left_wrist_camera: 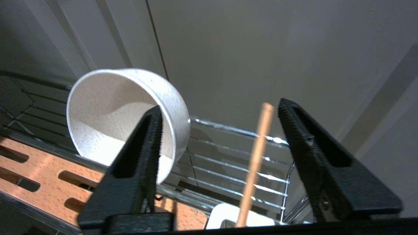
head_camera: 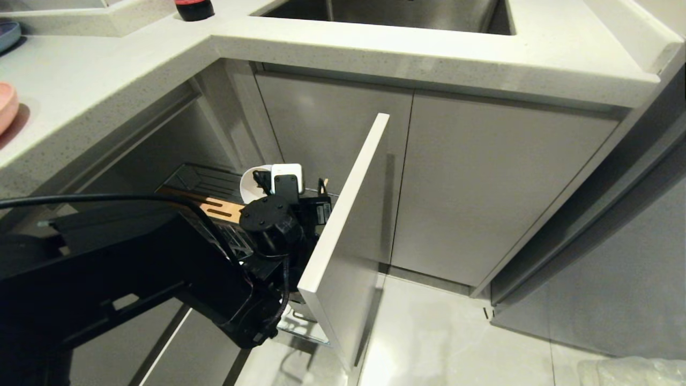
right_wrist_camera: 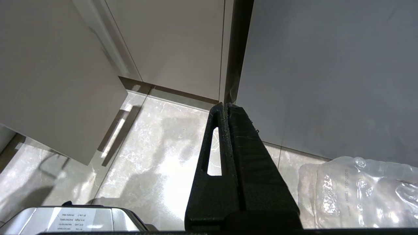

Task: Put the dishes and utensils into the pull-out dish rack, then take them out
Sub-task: Pick up the chopsticks and place it in the cupboard

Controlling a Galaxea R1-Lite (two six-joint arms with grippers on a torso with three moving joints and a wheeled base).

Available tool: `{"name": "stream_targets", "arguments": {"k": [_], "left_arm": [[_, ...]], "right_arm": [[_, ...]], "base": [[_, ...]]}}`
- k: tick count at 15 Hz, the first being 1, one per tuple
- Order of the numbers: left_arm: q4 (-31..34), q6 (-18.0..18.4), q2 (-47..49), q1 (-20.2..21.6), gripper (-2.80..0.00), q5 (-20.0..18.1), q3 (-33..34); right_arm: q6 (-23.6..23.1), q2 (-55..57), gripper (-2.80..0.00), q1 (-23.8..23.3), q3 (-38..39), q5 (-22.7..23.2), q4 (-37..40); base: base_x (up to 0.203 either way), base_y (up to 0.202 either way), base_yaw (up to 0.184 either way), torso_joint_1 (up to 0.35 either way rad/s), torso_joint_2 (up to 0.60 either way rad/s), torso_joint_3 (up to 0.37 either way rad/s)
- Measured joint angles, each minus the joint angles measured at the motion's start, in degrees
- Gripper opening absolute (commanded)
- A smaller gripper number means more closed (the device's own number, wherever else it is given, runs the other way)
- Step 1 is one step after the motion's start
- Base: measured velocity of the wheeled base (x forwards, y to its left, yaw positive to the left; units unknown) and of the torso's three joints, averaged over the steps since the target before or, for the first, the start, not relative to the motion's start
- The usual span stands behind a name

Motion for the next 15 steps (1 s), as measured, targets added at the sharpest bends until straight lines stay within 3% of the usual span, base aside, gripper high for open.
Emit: {"name": "stream_targets", "arguments": {"k": [15], "left_arm": [[-0.12, 2.18, -10.37, -0.93, 0.0, 0.19, 0.66]], "right_arm": [[0.02, 0.0, -2.8, 0.0, 0.0, -0.01, 0.01]], "base": [[0.0, 0.0, 0.0, 0.0, 0.0, 0.0]]}}
